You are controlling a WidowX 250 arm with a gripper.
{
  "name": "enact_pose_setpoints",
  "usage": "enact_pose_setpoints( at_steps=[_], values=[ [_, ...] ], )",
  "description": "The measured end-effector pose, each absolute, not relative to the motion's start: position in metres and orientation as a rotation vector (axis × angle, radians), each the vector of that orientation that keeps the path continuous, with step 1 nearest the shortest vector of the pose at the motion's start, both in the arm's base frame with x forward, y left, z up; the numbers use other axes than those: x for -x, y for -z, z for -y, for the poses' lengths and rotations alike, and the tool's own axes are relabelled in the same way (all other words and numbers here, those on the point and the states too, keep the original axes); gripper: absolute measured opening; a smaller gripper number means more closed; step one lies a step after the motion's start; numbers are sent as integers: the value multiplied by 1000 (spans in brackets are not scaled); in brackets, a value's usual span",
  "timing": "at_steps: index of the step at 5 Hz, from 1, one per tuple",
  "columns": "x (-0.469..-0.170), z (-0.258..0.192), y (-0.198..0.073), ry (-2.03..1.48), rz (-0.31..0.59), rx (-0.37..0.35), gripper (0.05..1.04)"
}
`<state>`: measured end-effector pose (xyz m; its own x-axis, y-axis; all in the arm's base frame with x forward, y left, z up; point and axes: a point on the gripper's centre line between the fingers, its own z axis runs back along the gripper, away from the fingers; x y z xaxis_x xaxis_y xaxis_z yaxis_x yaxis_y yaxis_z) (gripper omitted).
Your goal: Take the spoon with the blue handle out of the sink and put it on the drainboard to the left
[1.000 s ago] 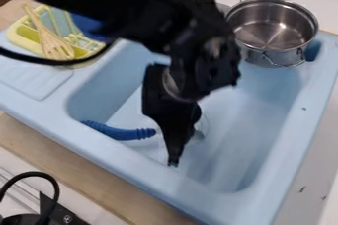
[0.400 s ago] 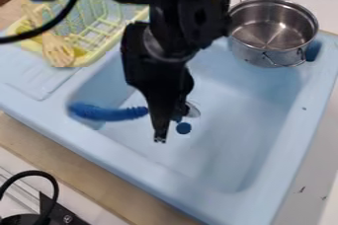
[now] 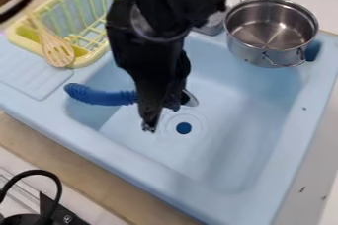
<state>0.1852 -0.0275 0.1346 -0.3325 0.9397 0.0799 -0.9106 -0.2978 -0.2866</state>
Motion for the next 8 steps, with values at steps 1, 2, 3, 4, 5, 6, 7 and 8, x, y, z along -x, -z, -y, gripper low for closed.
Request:
enact_pose_setpoints(
  at_steps=[1, 2, 3, 4, 5, 6, 7, 8],
  values=[
    [-178, 23, -134, -1824, 360, 30, 75],
    [-168, 8, -141, -1834, 384, -37, 75],
    [-160, -16, -149, -1858, 402, -90, 75],
    [-153, -35, -153, -1871, 388, -102, 75],
    [-153, -62, -147, -1866, 326, -95, 75],
    [-160, -79, -142, -1844, 304, -121, 75],
    [-167, -94, -141, -1762, 262, -96, 75],
    [-173, -104, -135, -1629, 184, -73, 75]
  ],
)
